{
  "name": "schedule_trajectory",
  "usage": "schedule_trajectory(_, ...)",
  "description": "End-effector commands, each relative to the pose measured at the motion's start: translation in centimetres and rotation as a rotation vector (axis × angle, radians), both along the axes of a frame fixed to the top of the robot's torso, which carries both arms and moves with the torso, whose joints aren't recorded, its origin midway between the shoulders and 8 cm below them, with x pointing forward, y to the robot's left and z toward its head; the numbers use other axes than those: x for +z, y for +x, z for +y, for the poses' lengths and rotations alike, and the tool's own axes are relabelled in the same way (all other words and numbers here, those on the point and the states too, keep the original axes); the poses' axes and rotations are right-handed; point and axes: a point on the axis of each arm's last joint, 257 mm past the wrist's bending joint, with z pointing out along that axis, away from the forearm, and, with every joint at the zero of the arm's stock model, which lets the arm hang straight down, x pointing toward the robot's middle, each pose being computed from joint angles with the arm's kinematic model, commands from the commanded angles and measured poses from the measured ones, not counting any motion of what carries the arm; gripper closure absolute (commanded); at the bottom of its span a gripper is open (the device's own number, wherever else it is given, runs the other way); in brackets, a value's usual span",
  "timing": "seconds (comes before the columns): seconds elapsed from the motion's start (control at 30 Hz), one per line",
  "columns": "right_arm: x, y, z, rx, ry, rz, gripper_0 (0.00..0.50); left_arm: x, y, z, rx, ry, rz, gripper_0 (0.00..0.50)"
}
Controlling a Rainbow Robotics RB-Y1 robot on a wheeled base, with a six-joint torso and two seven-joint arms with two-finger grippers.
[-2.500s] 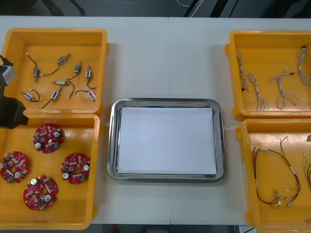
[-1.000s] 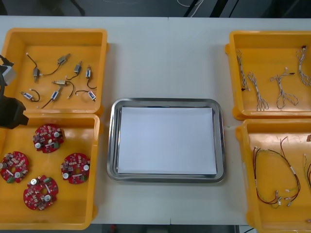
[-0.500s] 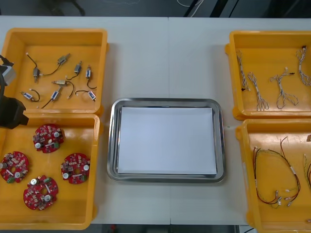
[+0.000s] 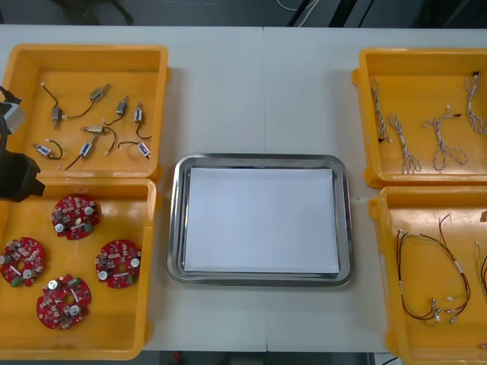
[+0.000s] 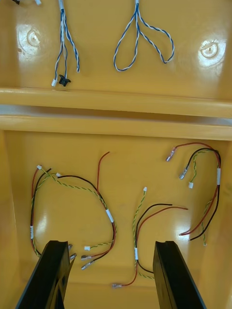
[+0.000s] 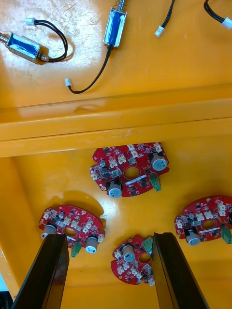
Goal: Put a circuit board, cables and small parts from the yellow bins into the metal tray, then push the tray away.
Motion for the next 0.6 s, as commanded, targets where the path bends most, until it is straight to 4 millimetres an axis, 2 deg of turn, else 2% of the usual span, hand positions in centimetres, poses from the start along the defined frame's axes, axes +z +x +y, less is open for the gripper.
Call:
schedule_trajectory(0.03, 0.30, -0.39, -0.42, 0.000, -0.033, 0.015, 0.000, 1.48, -0.29, 1.56, 0.035, 0.035, -0.029, 0.000)
schedule_trajectory(0.6, 0.30, -0.39, -0.42, 0.000, -0.033, 0.015, 0.000, 1.48, -0.29, 1.56, 0.035, 0.035, -0.029, 0.000)
